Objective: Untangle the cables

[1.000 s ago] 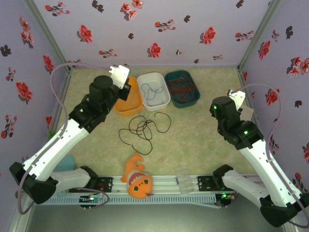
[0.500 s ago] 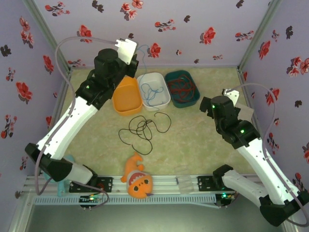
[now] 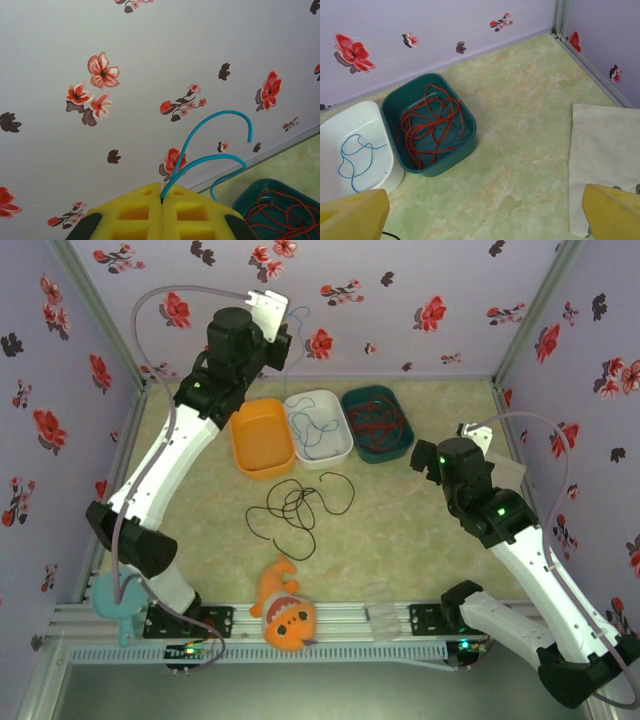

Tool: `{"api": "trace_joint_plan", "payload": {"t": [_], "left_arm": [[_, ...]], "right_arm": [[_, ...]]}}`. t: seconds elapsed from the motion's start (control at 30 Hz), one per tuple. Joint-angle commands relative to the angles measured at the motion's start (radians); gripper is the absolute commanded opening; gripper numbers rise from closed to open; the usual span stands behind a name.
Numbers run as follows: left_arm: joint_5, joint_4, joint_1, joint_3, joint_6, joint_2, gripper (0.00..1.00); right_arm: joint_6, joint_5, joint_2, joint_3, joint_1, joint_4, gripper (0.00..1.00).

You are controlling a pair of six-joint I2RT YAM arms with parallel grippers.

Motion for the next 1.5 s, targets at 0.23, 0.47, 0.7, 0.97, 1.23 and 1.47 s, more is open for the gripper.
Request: {"api": "trace_joint_plan", "payload": {"t": [0.23,0.47,0.7,0.97,1.23,1.47], "left_arm": [[0.060,-0.029,0.031,0.067,-0.043,0.081,0.00],[0.089,-0.041,0.034,0.045,-0.067,0.116,0.00],[0.149,-0.071,0.034,0.041,-0.115,0.198,0.00],[0.166,-0.092,0.034,0.056,-0.144,0.313,0.00],[0.163,-0.229,0.034,0.138,-0.169,0.447,0.00],[0.183,-0.283,0.033,0.169,-0.182,0.525,0.00]], "right_arm": [[0.036,-0.023,0.010,-0.002,-0.006,0.026,0.99],[0.041,-0.018,0.010,-0.006,-0.006,0.023,0.99],[0.041,-0.019,0.024,-0.003,-0.006,0.027,0.99],[0.039,-0.044,0.072,0.045,-0.006,-0.005,0.99],[0.065,-0.077,0.107,0.049,-0.006,-0.017,0.99],[0.071,-0.085,0.138,0.062,-0.006,-0.026,0.99]]}}
